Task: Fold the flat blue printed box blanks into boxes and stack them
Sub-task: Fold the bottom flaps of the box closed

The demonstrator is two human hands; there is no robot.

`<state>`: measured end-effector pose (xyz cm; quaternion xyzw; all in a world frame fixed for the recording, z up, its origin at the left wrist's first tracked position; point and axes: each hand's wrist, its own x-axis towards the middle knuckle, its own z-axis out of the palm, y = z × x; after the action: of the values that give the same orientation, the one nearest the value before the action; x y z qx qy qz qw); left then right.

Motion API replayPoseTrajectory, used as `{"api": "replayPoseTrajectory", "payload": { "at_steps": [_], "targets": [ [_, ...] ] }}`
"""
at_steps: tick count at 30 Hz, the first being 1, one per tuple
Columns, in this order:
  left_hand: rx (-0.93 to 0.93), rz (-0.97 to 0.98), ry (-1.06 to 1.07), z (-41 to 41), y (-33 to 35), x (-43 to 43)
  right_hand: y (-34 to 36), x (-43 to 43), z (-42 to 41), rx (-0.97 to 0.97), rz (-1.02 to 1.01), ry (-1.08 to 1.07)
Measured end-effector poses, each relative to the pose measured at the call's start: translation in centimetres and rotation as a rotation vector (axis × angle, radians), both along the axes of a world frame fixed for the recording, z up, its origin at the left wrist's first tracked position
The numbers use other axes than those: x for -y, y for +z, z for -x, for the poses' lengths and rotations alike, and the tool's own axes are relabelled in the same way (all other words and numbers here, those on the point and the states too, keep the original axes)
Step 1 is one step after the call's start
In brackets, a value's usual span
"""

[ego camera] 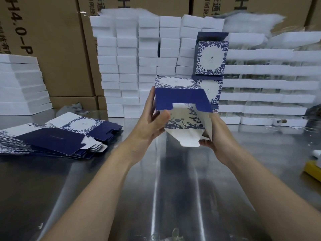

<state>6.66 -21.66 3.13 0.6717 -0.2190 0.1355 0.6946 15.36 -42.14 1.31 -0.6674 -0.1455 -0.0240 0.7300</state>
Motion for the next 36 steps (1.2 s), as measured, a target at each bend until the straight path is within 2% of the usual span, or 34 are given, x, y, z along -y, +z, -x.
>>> {"api": "replayPoseTrajectory", "payload": {
  "at_steps": [4,7,11,13,15,19,24,28,32,34,36],
  "targets": [
    [0.075,-0.107,0.193,-0.6,-0.4,0.1,0.5,0.0,0.6,0.002,0.089,0.111],
    [0.065,-0.051,0.312,-1.5,-0.8,-0.4,0.5,0.1,0.2,0.004,0.140,0.222],
    [0.028,0.001,0.358,-2.0,-1.2,-0.8,0.6,-0.7,0.1,-0.010,0.186,0.361],
    [0.016,0.030,0.391,-2.2,-1.4,-1.0,0.5,-0.7,0.3,0.093,0.240,0.368],
    [-0.004,0.058,0.405,-2.2,-1.4,-1.1,0.4,-0.5,1.1,0.214,0.301,0.333],
    [-0.033,0.076,0.455,-1.9,-0.9,-1.6,0.6,-0.2,1.7,0.409,0.205,0.121],
    [0.055,-0.113,0.442,-0.9,-0.9,-1.3,0.9,-0.1,1.9,0.613,0.352,-0.068],
    [0.142,-0.123,0.442,-0.9,-1.1,-1.0,0.4,-0.2,1.3,0.642,0.424,-0.130],
    [0.105,-0.076,0.426,-1.3,-1.3,-0.7,0.1,-0.1,1.2,0.704,0.539,-0.214],
    [0.134,-0.157,0.453,-1.5,-1.6,-0.6,-0.1,-0.2,0.9,0.700,0.550,-0.232],
    [0.216,-0.332,0.506,-1.4,-1.9,-0.4,-0.4,-0.3,0.8,0.663,0.578,-0.252]
  ]
}}
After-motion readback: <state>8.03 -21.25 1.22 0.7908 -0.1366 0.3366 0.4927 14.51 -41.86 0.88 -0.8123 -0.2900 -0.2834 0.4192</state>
